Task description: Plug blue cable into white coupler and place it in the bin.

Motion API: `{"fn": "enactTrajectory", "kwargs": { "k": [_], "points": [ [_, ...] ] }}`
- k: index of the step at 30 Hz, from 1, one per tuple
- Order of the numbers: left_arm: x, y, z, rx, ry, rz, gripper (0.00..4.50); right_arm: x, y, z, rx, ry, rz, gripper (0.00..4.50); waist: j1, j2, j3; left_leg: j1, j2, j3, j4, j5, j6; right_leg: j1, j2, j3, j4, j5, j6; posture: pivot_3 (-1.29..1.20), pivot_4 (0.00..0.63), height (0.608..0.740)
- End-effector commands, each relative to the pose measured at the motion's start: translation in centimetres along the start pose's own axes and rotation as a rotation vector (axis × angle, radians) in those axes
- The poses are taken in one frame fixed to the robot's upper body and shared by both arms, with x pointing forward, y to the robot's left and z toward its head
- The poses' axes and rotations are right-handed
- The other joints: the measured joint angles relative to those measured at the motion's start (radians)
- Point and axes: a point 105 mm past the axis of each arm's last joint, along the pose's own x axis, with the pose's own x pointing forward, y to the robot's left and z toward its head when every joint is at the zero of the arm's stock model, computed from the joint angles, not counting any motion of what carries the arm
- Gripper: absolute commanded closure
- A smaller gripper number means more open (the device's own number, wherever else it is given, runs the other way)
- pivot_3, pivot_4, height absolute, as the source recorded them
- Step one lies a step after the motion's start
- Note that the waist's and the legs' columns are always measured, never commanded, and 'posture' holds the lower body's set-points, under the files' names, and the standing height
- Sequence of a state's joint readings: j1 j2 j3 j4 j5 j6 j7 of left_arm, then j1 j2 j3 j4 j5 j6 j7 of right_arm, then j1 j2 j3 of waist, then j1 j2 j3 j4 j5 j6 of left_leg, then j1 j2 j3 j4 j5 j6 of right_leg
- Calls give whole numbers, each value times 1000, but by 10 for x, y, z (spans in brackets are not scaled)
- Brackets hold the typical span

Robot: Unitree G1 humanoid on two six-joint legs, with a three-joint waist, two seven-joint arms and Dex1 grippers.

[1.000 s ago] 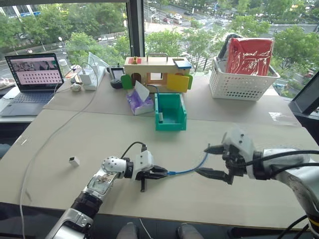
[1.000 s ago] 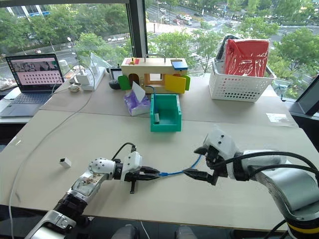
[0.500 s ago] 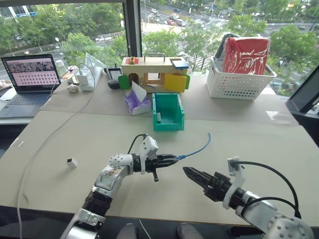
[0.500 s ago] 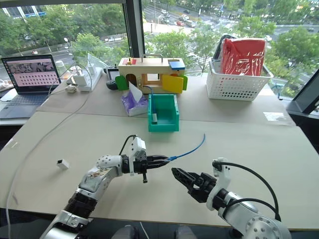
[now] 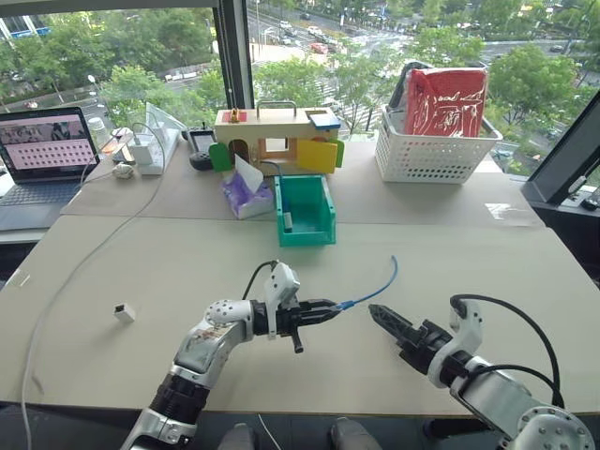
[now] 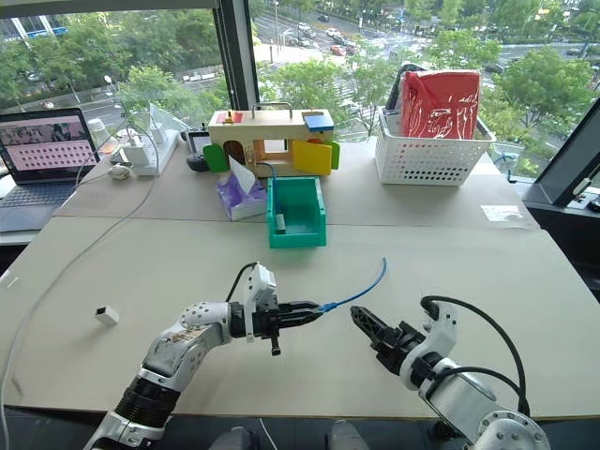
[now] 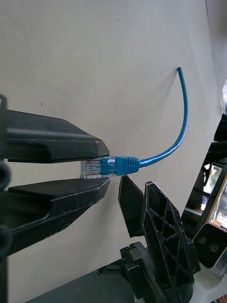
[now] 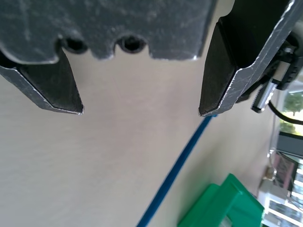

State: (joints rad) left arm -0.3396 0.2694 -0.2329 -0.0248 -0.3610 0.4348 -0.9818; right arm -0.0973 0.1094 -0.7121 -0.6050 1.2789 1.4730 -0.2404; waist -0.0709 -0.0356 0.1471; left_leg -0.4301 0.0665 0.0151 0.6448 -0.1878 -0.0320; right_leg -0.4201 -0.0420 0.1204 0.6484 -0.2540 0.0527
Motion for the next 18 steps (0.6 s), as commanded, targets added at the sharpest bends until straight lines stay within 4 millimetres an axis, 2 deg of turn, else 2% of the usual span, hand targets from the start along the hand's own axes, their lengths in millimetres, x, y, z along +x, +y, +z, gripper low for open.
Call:
{"fn": "enactTrajectory", "kwargs": {
  "k": [1, 6, 15, 18],
  "points": [
    [4, -9, 9, 16, -40, -33, 4441, 15, 50, -19, 224, -10, 249, 0, 0, 0, 0, 0, 0, 0, 0, 0, 0, 0, 0, 0, 0, 0, 0, 0, 150, 735],
    [7, -10, 8, -3, -54, -38, 4441, 14, 61, -23, 249, 64, 289, 0, 0, 0, 0, -1, 0, 0, -1, 0, 0, 0, 0, 0, -1, -1, -1, 0, 150, 735],
    [9, -11, 7, -10, -62, -37, 4441, 14, 62, -25, 275, 110, 266, 0, 1, 0, 0, -1, 0, 0, -1, 0, 0, 0, 0, 0, -1, -1, 0, 0, 150, 735],
    [8, -11, 7, -14, -63, -32, 4441, 14, 56, -20, 234, 82, 218, 0, 1, 0, 0, -1, 0, 0, -1, 0, 0, 0, 0, 0, -1, -1, 0, 0, 150, 735]
  ]
}}
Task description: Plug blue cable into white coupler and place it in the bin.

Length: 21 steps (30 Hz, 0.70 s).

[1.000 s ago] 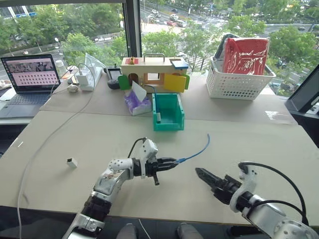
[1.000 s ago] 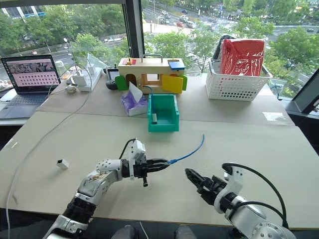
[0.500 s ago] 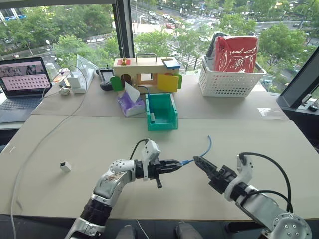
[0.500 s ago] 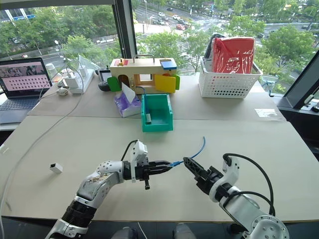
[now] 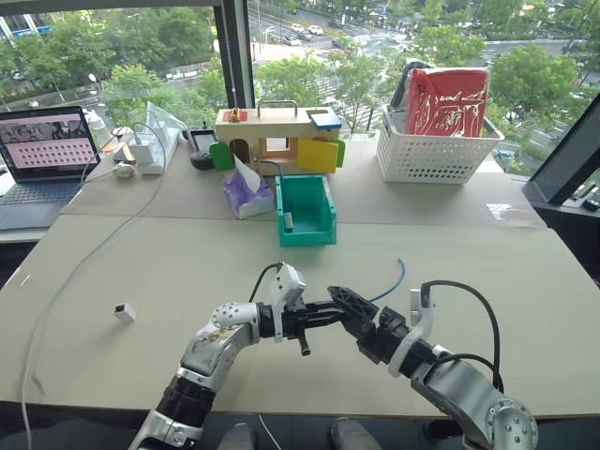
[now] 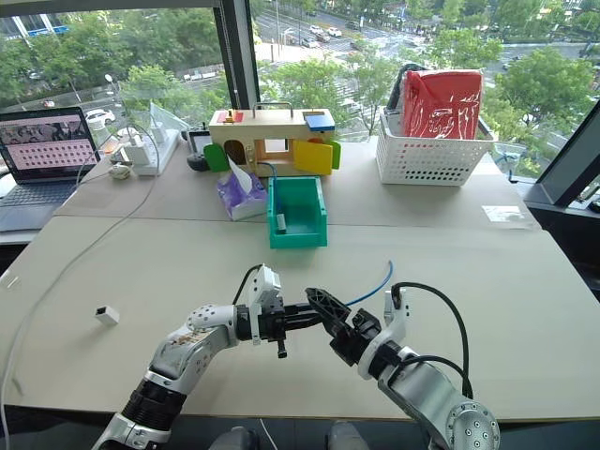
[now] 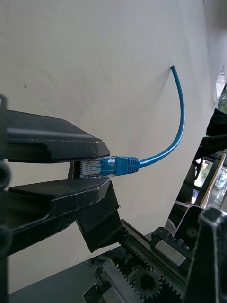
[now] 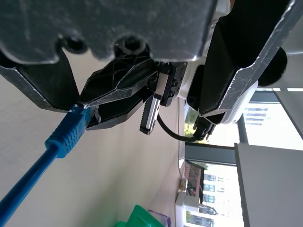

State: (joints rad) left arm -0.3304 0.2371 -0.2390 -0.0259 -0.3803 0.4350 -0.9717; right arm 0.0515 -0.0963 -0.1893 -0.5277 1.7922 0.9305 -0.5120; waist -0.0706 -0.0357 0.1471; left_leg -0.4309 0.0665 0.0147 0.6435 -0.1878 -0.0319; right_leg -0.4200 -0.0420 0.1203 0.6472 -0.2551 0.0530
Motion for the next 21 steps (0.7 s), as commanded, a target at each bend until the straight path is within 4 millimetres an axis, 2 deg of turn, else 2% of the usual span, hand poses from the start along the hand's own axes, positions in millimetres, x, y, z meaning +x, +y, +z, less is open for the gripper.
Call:
{"fn": "enactTrajectory", "kwargs": {
  "k": [1, 7, 16, 19, 21],
  "points": [
    [1, -5, 6, 13, -26, -15, 4441, -4, 8, 7, -36, -43, 13, 0, 1, 0, 0, 0, 0, 0, 0, 0, 0, 0, 0, 0, 0, 0, 0, 0, 150, 735],
    [1, -5, 6, 16, -25, -16, 4441, -8, 5, 18, -108, -111, -42, 0, 3, 0, 0, 0, 0, 0, 0, 0, 0, 0, 0, 0, 0, 0, 0, 0, 150, 735],
    [2, -6, 6, 26, -17, -32, 4441, -5, 7, 18, -112, -121, -28, 0, 4, 0, 0, 0, 0, 0, 0, 0, 0, 0, 0, 0, 0, 0, 0, 0, 150, 735],
    [3, -6, 6, 34, -11, -38, 4441, -5, 7, 18, -111, -124, -29, 722, 4, 0, 0, 0, 0, 0, 0, 0, 0, 0, 0, 0, 0, 0, 0, 0, 150, 735],
    [2, -6, 6, 31, -12, -36, 4441, -5, 8, 18, -109, -126, -26, 1371, 5, 0, 0, 0, 0, 0, 0, 0, 0, 0, 0, 0, 0, 0, 0, 0, 150, 735]
  ]
}}
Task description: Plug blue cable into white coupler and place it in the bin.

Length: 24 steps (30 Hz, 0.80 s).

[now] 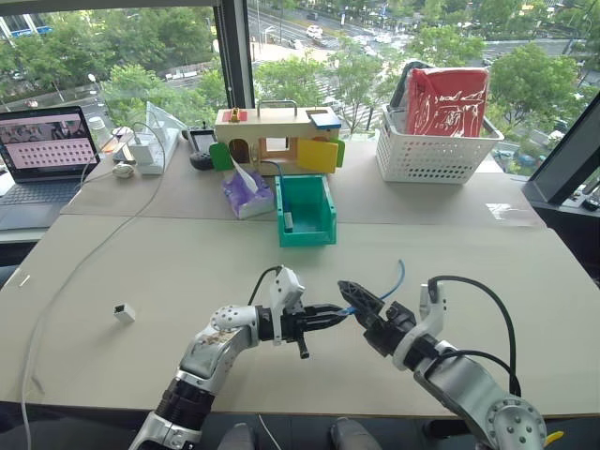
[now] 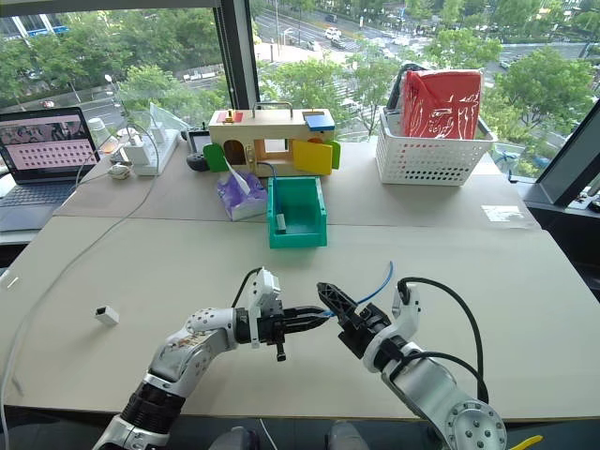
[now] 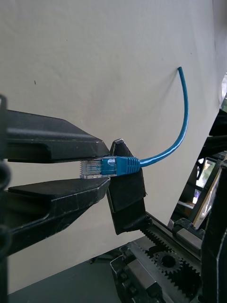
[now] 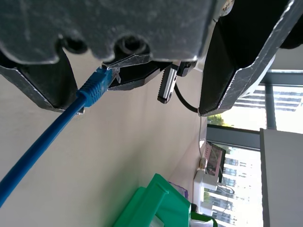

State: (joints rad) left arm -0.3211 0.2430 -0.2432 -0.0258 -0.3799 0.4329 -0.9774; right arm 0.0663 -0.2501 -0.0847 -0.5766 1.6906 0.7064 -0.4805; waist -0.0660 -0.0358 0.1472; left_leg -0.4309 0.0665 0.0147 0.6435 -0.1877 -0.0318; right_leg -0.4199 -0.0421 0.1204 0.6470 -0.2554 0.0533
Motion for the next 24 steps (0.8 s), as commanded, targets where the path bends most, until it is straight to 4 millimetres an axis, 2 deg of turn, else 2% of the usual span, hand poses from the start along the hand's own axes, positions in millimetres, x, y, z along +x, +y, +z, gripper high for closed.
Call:
{"fn": "enactTrajectory", "kwargs": {
  "k": [1, 9, 17, 19, 20, 24],
  "points": [
    [3, -5, 9, 36, -20, -31, 4441, -3, 13, 2, -2, -20, 56, 1643, 0, 0, 0, 0, 0, 0, 0, 0, 0, 0, 0, 0, 0, 0, 0, 0, 150, 735],
    [3, -4, 10, 37, -27, -23, 4441, -3, 12, 1, 5, -8, 56, 4437, 0, 0, 0, 0, 0, 0, 0, 0, 0, 0, 0, 0, 0, 0, 0, 0, 150, 735],
    [4, -4, 10, 35, -32, -24, 4441, -4, 14, -2, 2, 19, 64, 4437, 1, 0, 0, 0, 0, 0, 0, 0, 0, 0, 0, 0, 0, 0, 0, 0, 150, 735],
    [5, -5, 10, 34, -32, -26, 4441, -4, 15, -1, 4, 18, 65, 3595, 1, 0, 0, 0, 0, 0, 0, 0, 0, 0, 0, 0, 0, 0, 0, 0, 150, 735],
    [5, -5, 10, 34, -32, -26, 4441, -4, 14, -1, 4, 17, 62, 3412, 0, 0, 0, 0, 0, 0, 0, 0, 0, 0, 0, 0, 0, 0, 0, 0, 150, 735],
    [5, -5, 10, 33, -33, -27, 4441, -5, 12, -1, 0, 21, 46, 2028, 1, 0, 0, 0, 0, 0, 0, 0, 0, 0, 0, 0, 0, 0, 0, 0, 150, 735]
  ]
}}
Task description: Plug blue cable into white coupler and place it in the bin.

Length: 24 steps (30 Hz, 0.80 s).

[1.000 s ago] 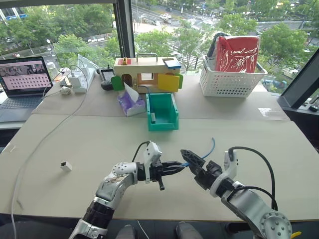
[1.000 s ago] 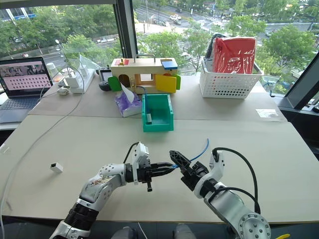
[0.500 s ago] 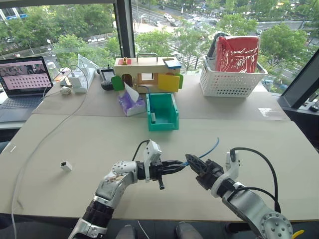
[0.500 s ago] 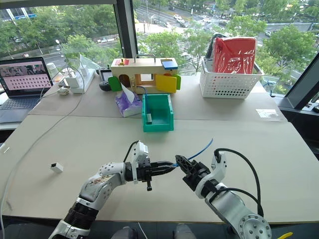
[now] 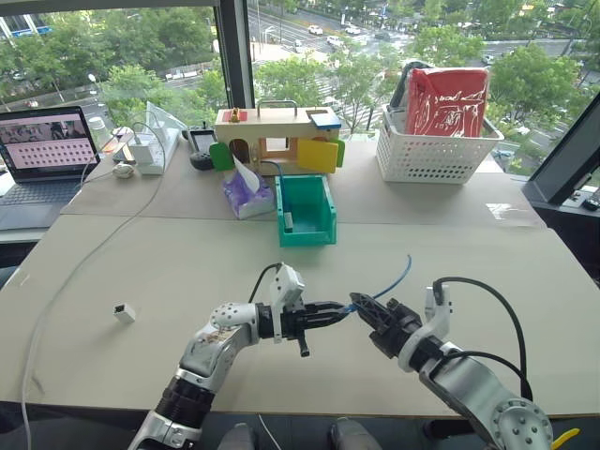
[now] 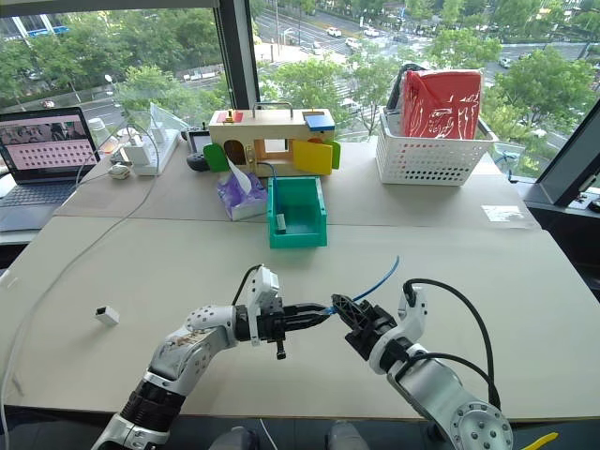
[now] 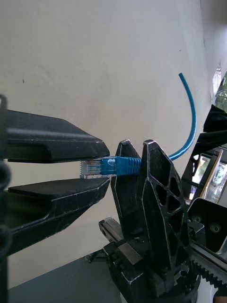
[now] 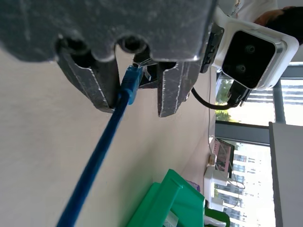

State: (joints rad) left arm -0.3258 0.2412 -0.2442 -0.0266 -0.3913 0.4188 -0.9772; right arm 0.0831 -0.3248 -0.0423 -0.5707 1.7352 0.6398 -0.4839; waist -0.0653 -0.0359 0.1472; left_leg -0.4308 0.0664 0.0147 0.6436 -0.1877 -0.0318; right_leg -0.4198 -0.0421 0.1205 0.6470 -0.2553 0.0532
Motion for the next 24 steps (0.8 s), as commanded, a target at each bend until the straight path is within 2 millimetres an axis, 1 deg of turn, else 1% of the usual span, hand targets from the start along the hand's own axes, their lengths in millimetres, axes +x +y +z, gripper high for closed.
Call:
{"fn": "enactTrajectory", "kwargs": {
  "k": [1, 10, 19, 21, 22, 23, 24],
  "points": [
    [4, -4, 6, 21, -14, -20, 4441, -3, 17, -1, -16, 8, 70, 1705, 1, 0, 0, 0, 0, 0, 0, 0, 0, 0, 0, 0, 0, 0, 0, 0, 150, 735],
    [3, -4, 6, 13, -18, -20, 4441, -5, 17, -4, -8, 11, 68, 1705, 2, 0, 0, 0, 0, 0, 0, 0, 0, 0, 0, 0, 0, 0, 0, 0, 150, 735],
    [3, -3, 6, 11, -20, -13, 4441, -7, 17, 0, -38, -13, 50, 1705, 4, 0, 0, 0, 0, 0, 0, 0, 0, 0, 0, 0, 0, 0, 0, 0, 150, 735],
    [3, -3, 6, 10, -20, -11, 4441, -7, 17, 0, -38, -13, 51, 2209, 4, 0, 0, 0, 0, 0, 0, 0, 0, 0, 0, 0, 0, 0, 0, 0, 150, 735],
    [3, -3, 6, 10, -20, -11, 4441, -8, 17, 0, -38, -13, 52, 2331, 4, 0, 0, 0, 0, 0, 0, 0, 0, 0, 0, 0, 0, 0, 0, 0, 150, 735],
    [3, -3, 6, 11, -19, -11, 4441, -8, 18, 0, -36, -12, 54, 2735, 4, 0, 0, 0, 0, 0, 0, 0, 0, 0, 0, 0, 0, 0, 0, 0, 150, 735],
    [3, -3, 6, 12, -19, -11, 4441, -8, 18, 0, -36, -11, 55, 3019, 4, 0, 0, 0, 0, 0, 0, 0, 0, 0, 0, 0, 0, 0, 0, 0, 150, 735]
  ]
}}
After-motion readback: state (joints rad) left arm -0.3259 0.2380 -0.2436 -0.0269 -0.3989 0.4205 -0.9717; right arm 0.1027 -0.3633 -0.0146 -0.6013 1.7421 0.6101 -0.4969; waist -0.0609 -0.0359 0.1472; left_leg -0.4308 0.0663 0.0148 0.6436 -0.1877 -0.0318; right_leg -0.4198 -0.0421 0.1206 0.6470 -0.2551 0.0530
